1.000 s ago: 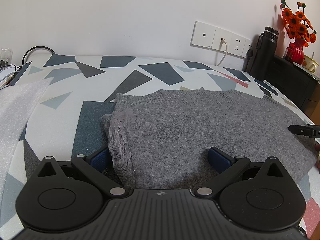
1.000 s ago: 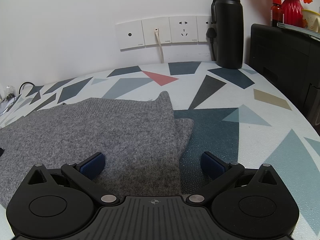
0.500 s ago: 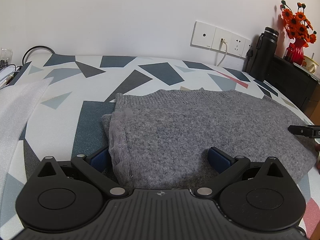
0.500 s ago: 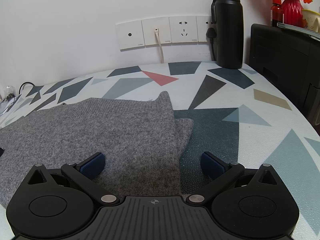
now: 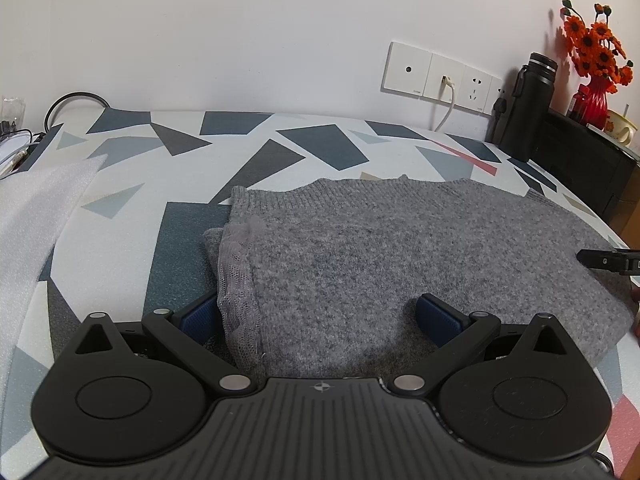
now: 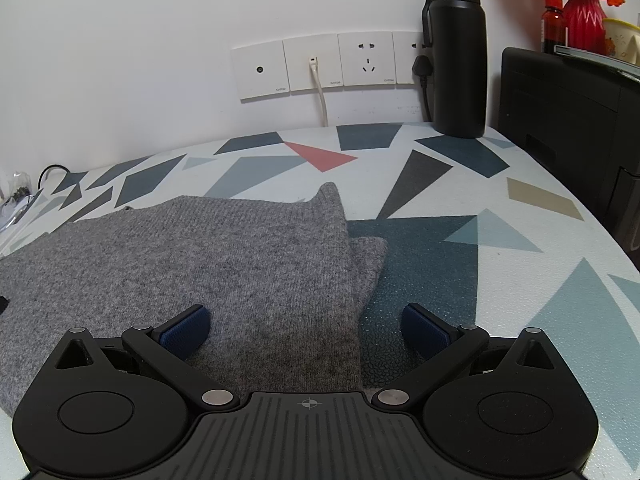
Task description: Fold clothes
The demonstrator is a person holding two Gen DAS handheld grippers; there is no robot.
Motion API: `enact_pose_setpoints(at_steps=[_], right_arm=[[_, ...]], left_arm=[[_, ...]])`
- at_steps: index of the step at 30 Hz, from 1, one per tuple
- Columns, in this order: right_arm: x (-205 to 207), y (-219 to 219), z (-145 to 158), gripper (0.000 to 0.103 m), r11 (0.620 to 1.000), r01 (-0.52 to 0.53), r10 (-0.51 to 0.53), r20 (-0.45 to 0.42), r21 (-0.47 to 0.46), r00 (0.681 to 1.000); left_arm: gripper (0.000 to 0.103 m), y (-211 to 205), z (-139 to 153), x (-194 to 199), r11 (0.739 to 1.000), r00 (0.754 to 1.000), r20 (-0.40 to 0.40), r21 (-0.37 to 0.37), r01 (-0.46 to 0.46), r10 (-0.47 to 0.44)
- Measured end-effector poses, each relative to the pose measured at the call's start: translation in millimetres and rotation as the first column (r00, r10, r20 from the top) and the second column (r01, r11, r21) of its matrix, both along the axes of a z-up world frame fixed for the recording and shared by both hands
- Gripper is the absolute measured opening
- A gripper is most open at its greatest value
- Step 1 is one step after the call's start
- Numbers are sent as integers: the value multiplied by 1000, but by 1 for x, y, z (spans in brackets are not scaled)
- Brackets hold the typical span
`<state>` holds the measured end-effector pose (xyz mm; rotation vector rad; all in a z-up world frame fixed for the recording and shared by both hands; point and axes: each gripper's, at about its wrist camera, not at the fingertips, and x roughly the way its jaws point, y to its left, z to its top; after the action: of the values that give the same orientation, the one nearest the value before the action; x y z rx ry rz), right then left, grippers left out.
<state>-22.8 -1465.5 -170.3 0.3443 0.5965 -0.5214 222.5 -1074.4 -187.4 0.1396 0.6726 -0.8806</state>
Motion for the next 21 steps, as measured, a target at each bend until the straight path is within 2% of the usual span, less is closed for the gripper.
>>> enact_pose_setpoints(at_steps=[21], right_arm=[[1,1,0,102,1000,3,-3,-11,-3,1000]], left_arm=[[103,-3,-1,-2,1000,1000,13,17,-3,2]])
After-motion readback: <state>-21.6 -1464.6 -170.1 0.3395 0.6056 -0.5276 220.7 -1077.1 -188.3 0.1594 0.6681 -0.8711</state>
